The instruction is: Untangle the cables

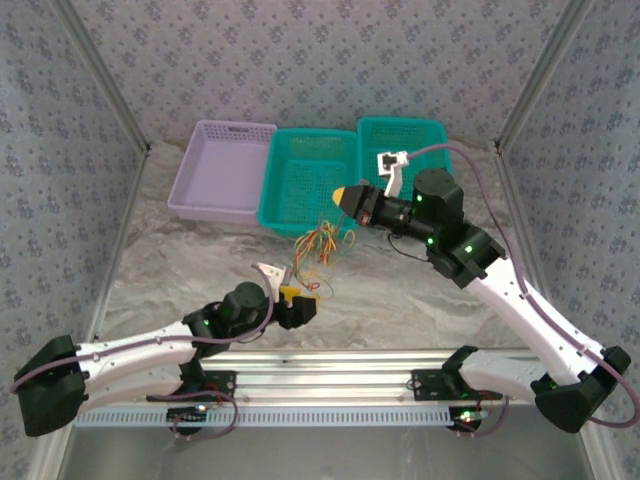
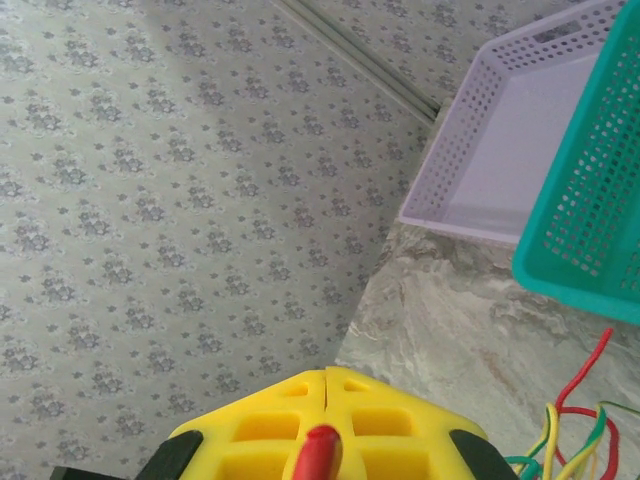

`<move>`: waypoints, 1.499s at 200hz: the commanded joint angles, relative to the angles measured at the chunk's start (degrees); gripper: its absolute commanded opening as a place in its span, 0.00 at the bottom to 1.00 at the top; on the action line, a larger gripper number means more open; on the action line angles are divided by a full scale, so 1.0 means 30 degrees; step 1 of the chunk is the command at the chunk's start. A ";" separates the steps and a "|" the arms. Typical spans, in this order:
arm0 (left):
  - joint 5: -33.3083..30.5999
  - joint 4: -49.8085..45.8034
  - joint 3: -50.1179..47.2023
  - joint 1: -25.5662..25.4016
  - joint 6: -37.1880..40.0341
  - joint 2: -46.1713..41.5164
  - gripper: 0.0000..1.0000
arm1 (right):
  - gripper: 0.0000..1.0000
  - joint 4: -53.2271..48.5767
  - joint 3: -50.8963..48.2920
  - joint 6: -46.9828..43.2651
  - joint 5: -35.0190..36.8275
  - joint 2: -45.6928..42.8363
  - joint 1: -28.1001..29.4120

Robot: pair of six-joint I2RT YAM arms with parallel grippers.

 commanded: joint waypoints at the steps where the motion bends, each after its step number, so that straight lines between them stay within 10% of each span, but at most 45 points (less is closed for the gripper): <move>1: 0.0364 0.0904 0.0055 -0.0131 0.0002 0.0198 0.66 | 0.00 0.1066 0.0275 0.0554 -0.0253 0.0005 0.0350; 23: 0.0484 0.1178 0.0145 -0.0132 -0.0062 0.0434 0.58 | 0.00 0.1216 0.0158 0.0555 -0.0109 0.0089 0.0566; 59: 0.0464 0.1630 0.0236 -0.0131 -0.0411 0.0582 0.72 | 0.00 0.1520 -0.0254 0.0639 0.0116 0.0122 0.0635; 151: 0.0211 0.0969 -0.0314 -0.0132 -0.0701 -0.1233 0.00 | 0.00 0.0930 -0.0254 0.0151 0.0175 -0.0252 0.0635; 300: -0.1308 -0.4063 -0.1871 0.0417 -0.1107 -0.8663 0.00 | 0.00 -0.0776 -0.2510 -0.0736 -0.0140 -0.1481 -0.1888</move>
